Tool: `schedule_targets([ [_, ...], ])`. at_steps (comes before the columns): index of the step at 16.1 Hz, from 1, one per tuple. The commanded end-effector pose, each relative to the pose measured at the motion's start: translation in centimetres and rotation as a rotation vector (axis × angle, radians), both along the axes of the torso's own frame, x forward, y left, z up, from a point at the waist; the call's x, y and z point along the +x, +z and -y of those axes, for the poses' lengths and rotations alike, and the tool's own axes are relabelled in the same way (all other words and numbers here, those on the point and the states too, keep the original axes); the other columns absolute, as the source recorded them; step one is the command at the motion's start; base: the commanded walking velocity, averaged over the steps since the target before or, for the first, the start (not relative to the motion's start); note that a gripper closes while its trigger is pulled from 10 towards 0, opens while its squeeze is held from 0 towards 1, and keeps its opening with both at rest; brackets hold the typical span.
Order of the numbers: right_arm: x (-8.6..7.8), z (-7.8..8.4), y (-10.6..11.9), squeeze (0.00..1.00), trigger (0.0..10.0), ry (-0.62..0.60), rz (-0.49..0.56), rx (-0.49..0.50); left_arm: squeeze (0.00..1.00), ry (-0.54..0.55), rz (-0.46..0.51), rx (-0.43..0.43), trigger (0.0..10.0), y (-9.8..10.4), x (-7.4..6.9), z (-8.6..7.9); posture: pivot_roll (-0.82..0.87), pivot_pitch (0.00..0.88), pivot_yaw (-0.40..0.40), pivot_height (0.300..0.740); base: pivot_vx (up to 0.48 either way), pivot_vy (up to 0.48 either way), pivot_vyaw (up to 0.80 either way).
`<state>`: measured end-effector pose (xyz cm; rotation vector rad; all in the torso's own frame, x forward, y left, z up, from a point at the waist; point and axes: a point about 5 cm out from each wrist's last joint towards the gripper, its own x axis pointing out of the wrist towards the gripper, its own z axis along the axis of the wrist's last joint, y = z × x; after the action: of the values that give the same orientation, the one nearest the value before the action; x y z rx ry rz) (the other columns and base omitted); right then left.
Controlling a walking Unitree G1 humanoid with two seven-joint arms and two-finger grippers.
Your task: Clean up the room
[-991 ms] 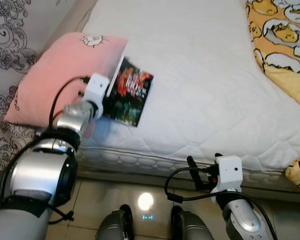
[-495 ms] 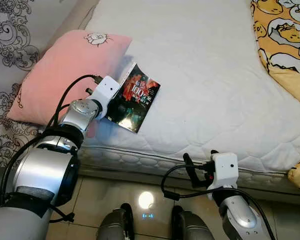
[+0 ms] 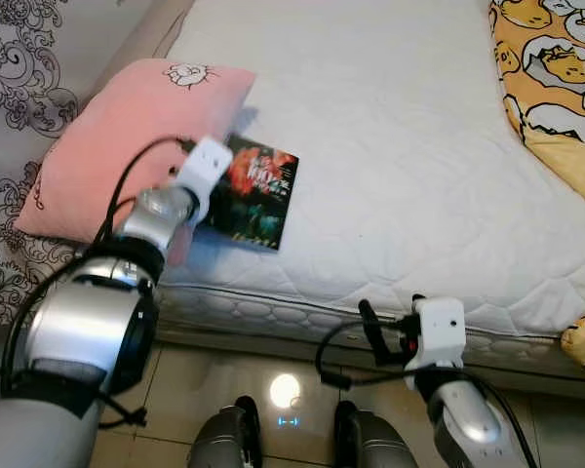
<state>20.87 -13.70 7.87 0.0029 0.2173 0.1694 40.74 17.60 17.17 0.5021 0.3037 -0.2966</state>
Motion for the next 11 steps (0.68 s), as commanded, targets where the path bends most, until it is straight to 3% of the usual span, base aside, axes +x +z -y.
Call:
schedule_targets([
  [1, 0.0, 0.2, -0.3, 0.31, 10.0, -0.013, -0.021, 0.004, 1.00, -0.001, 0.020, -0.013, 10.0, 0.8, 0.2, -0.1, -0.11, 0.213, 0.032, 0.740, 0.000, 0.000, 0.00],
  [4, 0.8, 0.1, -0.2, 0.31, 10.0, 0.002, -0.001, -0.017, 1.00, -0.015, 0.057, 0.000, 10.0, 1.8, 0.5, 0.1, -0.10, 0.180, 0.039, 0.740, 0.000, 0.000, 0.00],
  [7, 1.8, 0.4, 0.3, 0.31, 10.0, -0.038, 0.048, -0.018, 1.00, -0.072, 0.160, -0.089, 10.0, 4.4, 1.0, 1.0, -0.08, 0.133, 0.051, 0.740, 0.000, 0.000, 0.00],
  [8, 2.4, 0.8, 0.9, 0.31, 10.0, -0.080, 0.088, -0.030, 1.00, -0.084, 0.225, -0.120, 10.0, 5.3, 1.1, 1.2, -0.08, 0.079, 0.064, 0.740, 0.000, 0.000, 0.00],
  [9, 3.5, 1.9, 2.2, 0.25, 10.0, -0.181, 0.163, -0.056, 1.00, -0.037, 0.363, -0.258, 10.0, 7.0, 1.1, 0.7, -0.08, 0.046, 0.074, 0.740, 0.000, 0.000, 0.00],
  [10, 4.2, 3.1, 3.2, 0.01, 10.0, -0.245, 0.219, -0.097, 1.00, 0.063, 0.446, -0.401, 10.0, 6.7, 0.5, -0.3, -0.09, 0.021, 0.082, 0.740, 0.000, 0.000, 0.00],
  [11, 4.9, 4.2, 4.1, 1.00, 10.0, -0.272, 0.261, -0.115, 1.00, 0.132, 0.464, -0.498, 10.0, 3.3, -1.6, 0.0, -0.09, 0.001, 0.075, 0.740, 0.000, 0.000, 0.00],
])
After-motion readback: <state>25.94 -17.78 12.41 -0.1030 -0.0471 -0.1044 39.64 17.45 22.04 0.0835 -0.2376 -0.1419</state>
